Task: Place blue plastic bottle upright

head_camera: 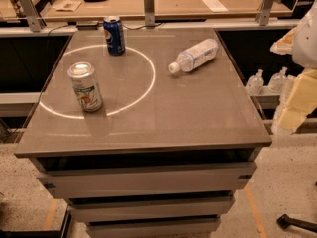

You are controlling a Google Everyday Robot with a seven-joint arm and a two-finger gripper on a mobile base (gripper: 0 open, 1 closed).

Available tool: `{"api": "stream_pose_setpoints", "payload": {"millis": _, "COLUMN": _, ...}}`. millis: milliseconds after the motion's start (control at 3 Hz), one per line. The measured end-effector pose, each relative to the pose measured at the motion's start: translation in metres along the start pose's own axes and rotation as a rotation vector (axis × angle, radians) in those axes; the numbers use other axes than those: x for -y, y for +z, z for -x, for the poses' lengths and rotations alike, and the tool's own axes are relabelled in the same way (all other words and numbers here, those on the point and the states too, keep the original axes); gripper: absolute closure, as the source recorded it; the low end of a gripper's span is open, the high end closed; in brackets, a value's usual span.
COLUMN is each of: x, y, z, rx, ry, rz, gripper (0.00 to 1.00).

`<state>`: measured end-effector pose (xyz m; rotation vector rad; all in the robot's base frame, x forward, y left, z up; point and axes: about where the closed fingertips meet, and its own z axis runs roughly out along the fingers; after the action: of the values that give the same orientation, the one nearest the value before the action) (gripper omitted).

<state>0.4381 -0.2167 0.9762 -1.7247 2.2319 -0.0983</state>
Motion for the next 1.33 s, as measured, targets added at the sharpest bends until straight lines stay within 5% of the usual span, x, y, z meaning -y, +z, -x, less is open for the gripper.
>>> {"api": "stream_pose_setpoints", "payload": {"millis": 667, "x": -0.0015, "y": -0.0019, "z": 0.0028, "rx": -0.015, "ry": -0.061, "rz": -0.019, "gripper": 0.0}}
{"api": "stream_pose_setpoints", "payload": {"millis": 1333, "x": -0.0079, "y": -0.0045, "z": 0.0037, "rx": -0.108, "ry": -0.278, "rz": -0.05, "gripper": 0.0}}
